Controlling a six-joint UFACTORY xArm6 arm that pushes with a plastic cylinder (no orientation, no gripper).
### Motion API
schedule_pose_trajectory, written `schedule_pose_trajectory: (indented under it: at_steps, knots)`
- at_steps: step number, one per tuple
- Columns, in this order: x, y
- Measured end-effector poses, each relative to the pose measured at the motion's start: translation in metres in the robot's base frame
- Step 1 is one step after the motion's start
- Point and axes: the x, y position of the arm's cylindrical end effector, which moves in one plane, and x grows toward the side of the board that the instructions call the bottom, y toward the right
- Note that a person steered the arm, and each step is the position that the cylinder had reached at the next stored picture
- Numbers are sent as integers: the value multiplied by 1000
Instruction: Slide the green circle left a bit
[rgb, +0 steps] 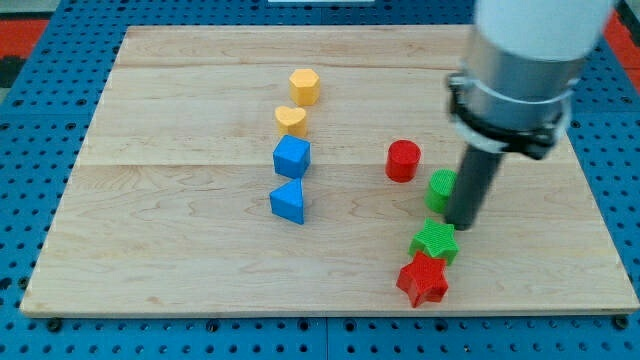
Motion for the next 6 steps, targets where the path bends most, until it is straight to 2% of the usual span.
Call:
schedule_pose_trajectory:
  at_steps: [1, 2, 3, 4, 5, 6]
  knots:
    - [0, 27]
    - [-9, 5]
    - [-36, 12]
    - [-47, -17]
    - [-34, -33]
    - [-26, 0]
